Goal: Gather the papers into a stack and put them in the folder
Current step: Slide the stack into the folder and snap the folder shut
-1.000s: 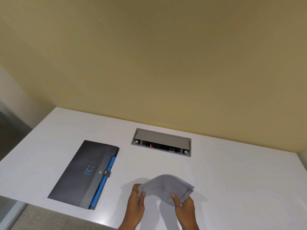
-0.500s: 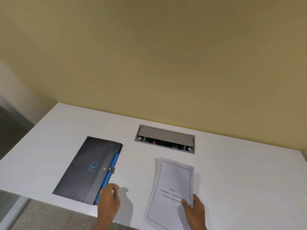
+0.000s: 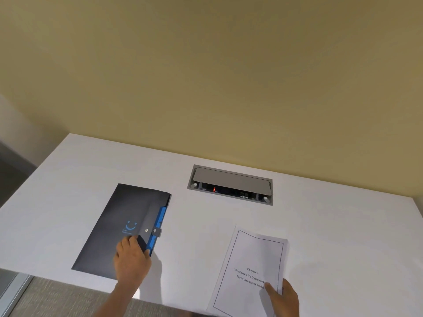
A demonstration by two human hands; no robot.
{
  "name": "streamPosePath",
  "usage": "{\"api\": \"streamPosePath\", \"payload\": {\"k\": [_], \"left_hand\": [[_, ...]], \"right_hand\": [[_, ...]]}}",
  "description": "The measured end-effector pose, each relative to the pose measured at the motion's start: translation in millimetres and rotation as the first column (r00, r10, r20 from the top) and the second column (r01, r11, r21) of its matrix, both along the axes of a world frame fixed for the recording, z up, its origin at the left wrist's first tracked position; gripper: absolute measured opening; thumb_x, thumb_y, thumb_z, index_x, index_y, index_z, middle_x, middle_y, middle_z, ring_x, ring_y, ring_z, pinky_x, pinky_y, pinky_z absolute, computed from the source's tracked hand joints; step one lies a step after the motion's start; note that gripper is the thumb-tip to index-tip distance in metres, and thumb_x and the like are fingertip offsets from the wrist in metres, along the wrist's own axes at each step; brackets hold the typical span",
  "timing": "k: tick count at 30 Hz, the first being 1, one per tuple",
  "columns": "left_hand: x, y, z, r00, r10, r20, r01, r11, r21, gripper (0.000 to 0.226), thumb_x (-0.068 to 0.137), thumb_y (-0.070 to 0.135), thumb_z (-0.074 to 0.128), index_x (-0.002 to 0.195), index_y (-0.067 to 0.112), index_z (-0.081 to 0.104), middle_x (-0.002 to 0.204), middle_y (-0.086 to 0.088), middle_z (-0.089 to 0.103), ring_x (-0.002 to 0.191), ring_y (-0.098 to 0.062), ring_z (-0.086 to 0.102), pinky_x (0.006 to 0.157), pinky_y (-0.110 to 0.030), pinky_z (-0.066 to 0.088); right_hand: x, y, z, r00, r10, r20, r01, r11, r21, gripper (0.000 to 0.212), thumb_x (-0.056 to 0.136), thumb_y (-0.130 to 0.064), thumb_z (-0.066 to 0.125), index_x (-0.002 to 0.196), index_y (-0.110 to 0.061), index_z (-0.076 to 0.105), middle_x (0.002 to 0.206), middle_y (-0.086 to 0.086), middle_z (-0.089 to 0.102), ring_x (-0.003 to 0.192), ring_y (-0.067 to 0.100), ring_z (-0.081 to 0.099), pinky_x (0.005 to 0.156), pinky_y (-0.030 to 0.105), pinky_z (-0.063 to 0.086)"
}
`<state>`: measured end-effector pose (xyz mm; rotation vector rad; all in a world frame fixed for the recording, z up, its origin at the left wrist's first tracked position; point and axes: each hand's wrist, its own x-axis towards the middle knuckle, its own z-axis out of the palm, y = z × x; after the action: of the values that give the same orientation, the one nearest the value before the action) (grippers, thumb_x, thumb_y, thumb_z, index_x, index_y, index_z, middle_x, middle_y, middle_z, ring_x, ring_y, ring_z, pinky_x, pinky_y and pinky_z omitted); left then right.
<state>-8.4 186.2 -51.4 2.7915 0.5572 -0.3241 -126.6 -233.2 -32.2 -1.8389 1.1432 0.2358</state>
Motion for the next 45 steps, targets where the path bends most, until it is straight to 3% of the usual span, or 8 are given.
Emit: {"api": "streamPosePath", "payload": {"k": [5,13,26,28,30,33,37,45], "left_hand": [[11.9,-2.4,-8.0,0.996,-0.087,-0.035,0.090,0.993,0.080,0.064,0.079,0.027,0.076,0.132,0.005,0.049,0.135,-0.019,0.054,0.132,-0.039,0.048,0.107,-0.056,0.046],[24.2,1.6,-15.8,0.988,-0.137,-0.069,0.141,0.988,0.062,0.075,0.076,0.018,0.079,0.140,0.002,0.043,0.145,-0.021,0.047,0.136,-0.040,0.043,0.110,-0.057,0.041],[38.9,-9.7,1.5,0.992,-0.092,-0.091,0.081,0.989,-0.121,0.071,0.093,-0.007,0.051,0.157,0.001,0.020,0.166,-0.021,0.022,0.153,-0.039,0.025,0.119,-0.051,0.036],[39.7,-11.7,8.9,0.998,-0.039,-0.042,0.029,0.975,-0.221,0.072,0.092,-0.011,0.050,0.157,0.002,0.022,0.163,-0.021,0.029,0.144,-0.043,0.039,0.108,-0.053,0.048],[40.5,-12.9,16.3,1.000,0.013,-0.013,-0.015,0.964,-0.267,0.073,0.092,-0.011,0.051,0.157,0.006,0.024,0.152,-0.023,0.046,0.112,-0.040,0.066,0.081,-0.044,0.060],[38.8,-17.7,27.0,1.000,0.012,0.000,-0.012,0.966,-0.260,0.073,0.093,-0.007,0.050,0.158,0.013,0.025,0.105,-0.020,0.072,0.053,-0.019,0.058,0.044,-0.027,0.045],[32.1,-37.6,42.7,1.000,-0.007,-0.006,0.005,0.963,-0.269,0.071,0.096,-0.004,0.043,0.160,0.020,0.025,0.062,-0.010,0.055,0.048,-0.014,0.043,0.043,-0.026,0.036],[5.7,-104.5,68.7,0.999,-0.034,0.039,0.047,0.917,-0.396,0.064,0.100,-0.001,0.038,0.158,0.026,0.030,0.080,-0.023,0.065,0.054,-0.018,0.047,0.050,-0.028,0.042]], "right_hand": [[-4.5,3.7,-2.9,0.994,-0.048,-0.096,0.054,0.997,0.058,0.018,0.087,-0.014,0.082,0.099,-0.017,0.070,0.086,-0.002,0.069,0.082,0.022,0.063,0.083,0.034,0.045],[-5.2,7.5,-2.1,0.991,-0.059,-0.118,0.067,0.996,0.061,0.016,0.090,-0.017,0.079,0.102,-0.017,0.068,0.088,-0.002,0.067,0.083,0.022,0.062,0.080,0.033,0.043],[-3.3,-6.1,-2.5,0.995,-0.019,-0.099,0.030,0.993,0.112,0.021,0.091,-0.017,0.078,0.110,-0.018,0.068,0.104,0.008,0.072,0.096,0.028,0.066,0.087,0.034,0.046],[-2.2,-11.3,-0.1,0.996,-0.003,-0.090,0.013,0.994,0.109,0.023,0.092,-0.018,0.077,0.111,-0.020,0.066,0.103,0.007,0.071,0.095,0.027,0.064,0.087,0.033,0.044],[-0.9,-17.5,1.9,0.997,0.019,-0.070,-0.012,0.995,0.102,0.025,0.092,-0.017,0.077,0.113,-0.023,0.065,0.104,0.005,0.070,0.095,0.025,0.063,0.089,0.032,0.043],[2.1,-28.9,6.6,0.999,0.021,-0.025,-0.019,0.997,0.079,0.026,0.092,-0.014,0.076,0.115,-0.023,0.067,0.103,0.003,0.071,0.096,0.025,0.062,0.089,0.032,0.042],[11.1,-44.0,18.1,0.998,0.033,0.053,-0.035,0.998,0.047,0.024,0.093,-0.011,0.074,0.116,-0.017,0.071,0.091,-0.009,0.070,0.087,0.017,0.063,0.083,0.033,0.044],[35.1,-57.6,74.0,0.955,-0.016,0.295,0.006,0.999,0.035,0.016,0.096,-0.015,0.069,0.105,-0.029,0.072,0.094,-0.011,0.076,0.085,0.003,0.070,0.066,0.024,0.049]]}}
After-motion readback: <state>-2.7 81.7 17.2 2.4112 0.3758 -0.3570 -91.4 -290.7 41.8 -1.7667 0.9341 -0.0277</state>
